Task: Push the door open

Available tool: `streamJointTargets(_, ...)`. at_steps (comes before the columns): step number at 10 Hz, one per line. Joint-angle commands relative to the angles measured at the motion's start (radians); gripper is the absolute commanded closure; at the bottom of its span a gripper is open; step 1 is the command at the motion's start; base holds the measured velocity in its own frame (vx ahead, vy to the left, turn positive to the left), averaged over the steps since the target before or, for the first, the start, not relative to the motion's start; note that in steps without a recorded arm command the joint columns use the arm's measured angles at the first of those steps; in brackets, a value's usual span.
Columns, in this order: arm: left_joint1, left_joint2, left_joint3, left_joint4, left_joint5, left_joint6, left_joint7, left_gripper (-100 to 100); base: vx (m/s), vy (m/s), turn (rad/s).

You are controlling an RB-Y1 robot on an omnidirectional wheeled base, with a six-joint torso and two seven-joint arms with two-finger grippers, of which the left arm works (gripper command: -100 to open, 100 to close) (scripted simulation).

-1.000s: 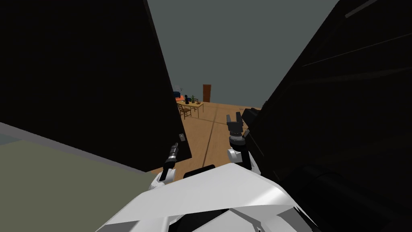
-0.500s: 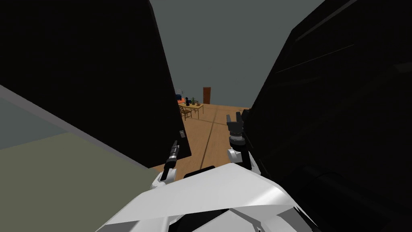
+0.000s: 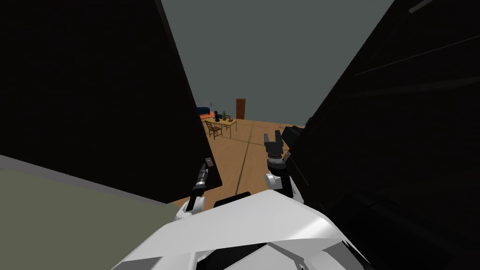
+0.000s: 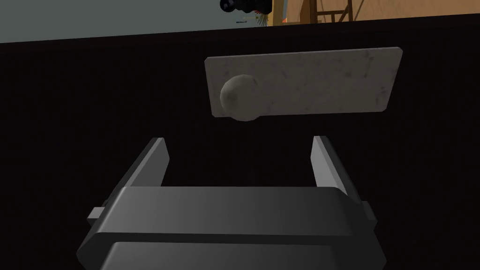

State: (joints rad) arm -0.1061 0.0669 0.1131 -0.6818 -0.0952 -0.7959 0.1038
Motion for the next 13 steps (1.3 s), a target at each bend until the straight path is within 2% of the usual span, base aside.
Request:
streamJointTargets(1, 0.0, -0.002, 0.004, 0.005, 0.002, -0.006, -0.004, -100, 0.228, -0.001, -0.032)
streamJointTargets(4, 0.0, -0.007, 0.007, 0.007, 0.003, -0.01, -0.006, -100, 0.179, 0.002, -0.014)
streamJointTargets(5, 0.0, -0.007, 0.007, 0.007, 0.003, -0.01, -0.006, 100, -0.024, -0.004, 0.005)
streamJointTargets(10, 0.0, -0.007, 0.007, 0.007, 0.003, -0.01, -0.006, 100, -0.018, 0.0, -0.002)
streamJointTargets(13, -0.001, 0.003, 0.033, 0.011, 0.02, -0.002, -0.017, 100, 0.144, -0.048, 0.044)
